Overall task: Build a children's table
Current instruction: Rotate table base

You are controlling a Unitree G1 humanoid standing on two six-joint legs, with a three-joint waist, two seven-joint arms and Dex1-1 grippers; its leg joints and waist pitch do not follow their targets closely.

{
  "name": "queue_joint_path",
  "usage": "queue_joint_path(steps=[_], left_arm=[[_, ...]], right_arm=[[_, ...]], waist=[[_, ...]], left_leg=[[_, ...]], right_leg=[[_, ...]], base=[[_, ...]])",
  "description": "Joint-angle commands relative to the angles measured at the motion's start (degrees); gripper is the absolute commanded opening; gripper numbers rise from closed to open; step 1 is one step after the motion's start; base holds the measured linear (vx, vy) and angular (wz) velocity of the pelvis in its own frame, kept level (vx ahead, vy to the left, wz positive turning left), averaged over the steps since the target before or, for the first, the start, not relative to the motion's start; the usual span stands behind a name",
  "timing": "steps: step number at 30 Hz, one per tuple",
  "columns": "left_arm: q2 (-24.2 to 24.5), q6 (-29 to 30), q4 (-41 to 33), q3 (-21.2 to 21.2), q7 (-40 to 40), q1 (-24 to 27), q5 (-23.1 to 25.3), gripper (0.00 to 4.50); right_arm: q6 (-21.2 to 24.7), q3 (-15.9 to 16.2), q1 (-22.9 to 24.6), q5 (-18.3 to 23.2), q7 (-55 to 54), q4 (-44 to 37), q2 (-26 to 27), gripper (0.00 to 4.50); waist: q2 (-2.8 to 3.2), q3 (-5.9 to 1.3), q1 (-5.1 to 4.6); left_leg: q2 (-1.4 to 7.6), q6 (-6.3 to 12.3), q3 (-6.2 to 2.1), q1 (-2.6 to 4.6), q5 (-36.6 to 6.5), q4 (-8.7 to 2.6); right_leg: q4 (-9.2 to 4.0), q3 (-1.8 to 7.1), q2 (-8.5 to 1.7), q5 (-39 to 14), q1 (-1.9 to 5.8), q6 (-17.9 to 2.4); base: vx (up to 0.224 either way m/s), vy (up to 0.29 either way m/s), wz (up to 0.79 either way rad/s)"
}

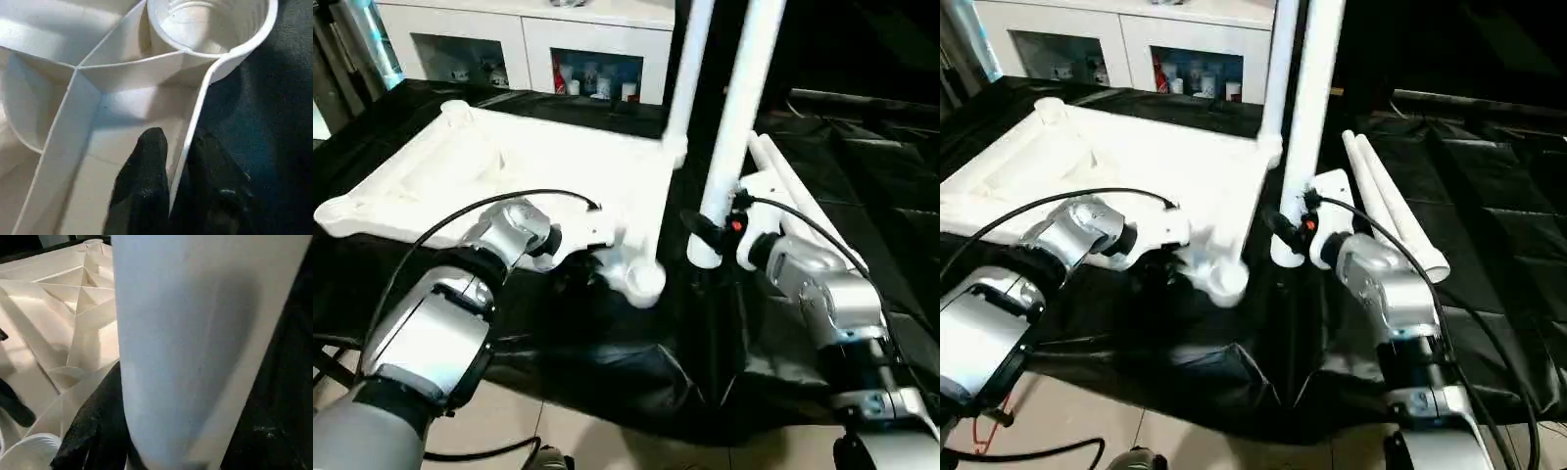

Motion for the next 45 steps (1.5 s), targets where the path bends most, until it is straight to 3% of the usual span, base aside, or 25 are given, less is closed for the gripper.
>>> queue_joint_path(steps=[1,5,7,9,10,11,15,16,17,23,26,27,28,30,39,45], left_arm=[[-0.3,2.6,1.0,-0.4,0.7,1.0,0.9,0.63],[-1.1,5.7,0.0,1.4,4.2,1.7,-0.4,0.35],[-2.8,10.5,-0.5,6.3,9.2,1.9,-4.4,0.3],[-3.2,12.1,-0.7,7.7,10.6,1.9,-5.3,0.2],[-3.7,13.7,-1.3,8.8,11.6,2.1,-6.1,0.2],[-4.2,14.3,-2.5,10.0,12.7,2.7,-7.1,0.14],[-5.3,9.7,-8.4,11.1,17.3,6.9,-7.3,0.01],[-5.3,7.1,-9.6,10.6,19.0,8.1,-6.5,0.0],[-5.4,5.5,-10.6,10.4,20.2,9.0,-6.0,0.0],[-6.9,1.8,-17.1,10.5,20.0,14.4,-6.9,0.0],[-6.1,-1.1,-20.8,8.7,18.6,17.3,-6.2,0.0],[-6.1,-1.2,-21.0,8.7,18.5,17.5,-6.2,0.0],[-6.2,-1.6,-21.4,9.0,17.8,17.9,-6.7,0.0],[-6.1,-1.6,-21.6,9.2,17.5,18.1,-6.9,0.0],[-4.8,-4.7,-20.5,9.2,14.5,17.9,-7.1,0.0],[-4.9,-10.9,-18.2,8.5,13.9,16.5,-5.9,0.0]], right_arm=[[-1.0,0.0,-0.8,-0.5,0.2,0.7,-0.7,1.9],[-1.0,0.1,-0.6,-0.4,0.2,0.6,-0.7,1.9],[-0.7,-0.5,-0.3,0.2,-0.2,0.3,-0.1,1.9],[-0.6,-0.8,-0.1,0.3,-0.2,0.2,0.1,1.9],[-0.4,-1.0,0.1,0.4,-0.3,-0.1,0.3,1.9],[-0.1,-1.2,0.3,0.6,-0.6,-0.3,0.7,1.9],[0.3,-1.5,1.1,0.7,-1.6,-0.5,1.5,1.9],[0.7,-1.7,1.1,0.6,-2.2,-0.2,1.7,1.9],[1.1,-1.8,1.1,0.6,-2.6,-0.1,1.9,1.9],[2.1,-3.0,0.9,0.5,-5.4,1.6,2.8,1.9],[-2.1,-3.1,1.3,-0.4,-5.7,1.7,3.2,1.9],[-2.7,-3.1,1.4,-0.5,-5.8,1.5,3.3,1.9],[-6.7,-2.6,1.9,-0.9,-4.8,1.0,3.6,1.9],[-8.1,-2.2,2.3,-1.6,-5.2,0.5,3.7,1.9],[-9.4,-3.3,3.2,-0.7,-6.9,1.0,5.1,1.9],[-9.9,-3.5,3.5,-0.6,-7.4,1.2,5.6,1.9]], waist=[[0.66,-4.61,0.18],[0.73,-4.56,-0.16],[0.54,-4.61,-0.21],[0.45,-4.67,-0.41],[-0.03,-4.77,-0.65],[0.1,-4.77,-0.61],[0.06,-4.97,-0.48],[0.31,-4.97,-0.45],[0.09,-4.92,-0.57],[0.04,-4.54,-0.4],[-0.01,-4.56,-0.36],[0.01,-4.54,-0.45],[0.03,-4.55,-0.34],[0.08,-4.48,-0.33],[0.34,-4.47,-0.46],[0.55,-4.52,-0.37]], left_leg=[[1.61,-1.41,-0.73,1.69,-14.0,-3.87],[1.53,-1.24,-0.73,1.68,-14.8,-3.85],[1.46,-0.9,-0.69,1.64,-14.4,-3.72],[1.38,-0.47,-0.78,1.35,-13.5,-3.68],[1.24,-0.13,-0.76,0.91,-12.4,-3.66],[1.2,0.05,-0.85,0.78,-11.7,-3.66],[1.26,1.31,-0.75,0.9,-10.1,-3.47],[1.49,1.38,-0.82,1.03,-10.3,-3.59],[1.53,1.44,-0.72,1.09,-10.7,-3.64],[1.42,0.68,-0.57,1.43,-12.9,-3.79],[1.57,0.58,-0.57,1.47,-13.2,-3.92],[1.44,0.51,-0.49,1.38,-13.1,-3.94],[1.38,0.54,-0.41,1.48,-13.3,-3.88],[1.34,0.58,-0.42,1.43,-13.4,-3.96],[1.35,0.31,-0.58,1.37,-14.3,-4.25],[1.3,0.36,-0.56,1.39,-14.4,-4.3]], right_leg=[[-4.52,2.77,-5.18,-9.1,3.14,-13.9],[-4.71,2.73,-5.1,-10.5,3.2,-14.0],[-4.69,2.64,-5.12,-11.1,3.23,-14.1],[-4.63,2.51,-5.05,-10.9,3.38,-14.0],[-4.57,2.46,-4.98,-10.4,3.72,-13.6],[-4.49,2.39,-5.02,-10.1,3.8,-13.4],[-4.57,2.47,-4.85,-7.5,3.43,-13.5],[-4.48,2.45,-4.76,-7.0,3.26,-13.6],[-4.56,2.46,-4.64,-7.0,3.19,-13.5],[-5.42,2.57,-5.03,-15.9,2.71,-10.8],[-5.69,2.63,-5.07,-18.8,2.38,-9.0],[-5.7,2.63,-4.9,-19.0,2.29,-8.5],[-5.82,2.66,-4.97,-19.6,2.13,-8.1],[-5.96,2.64,-4.99,-20.7,2.11,-7.6],[-6.32,2.6,-5.0,-23.6,1.86,-6.2],[-6.35,2.68,-4.93,-22.4,1.81,-6.2]], base=[[0.0,0.0,0.0],[0.0,0.0,0.0],[0.0,0.0,0.0],[0.0,0.0,0.0],[0.0,0.0,0.0],[0.0,0.0,0.0],[0.0,0.0,0.0],[0.0,0.0,0.0],[0.0,0.0,0.0],[0.0,0.0,0.0],[0.0,0.0,0.0],[0.0,0.0,0.0],[0.0,0.0,0.0],[0.0,0.0,0.0],[0.0,0.0,0.0],[0.0,0.0,0.0]])
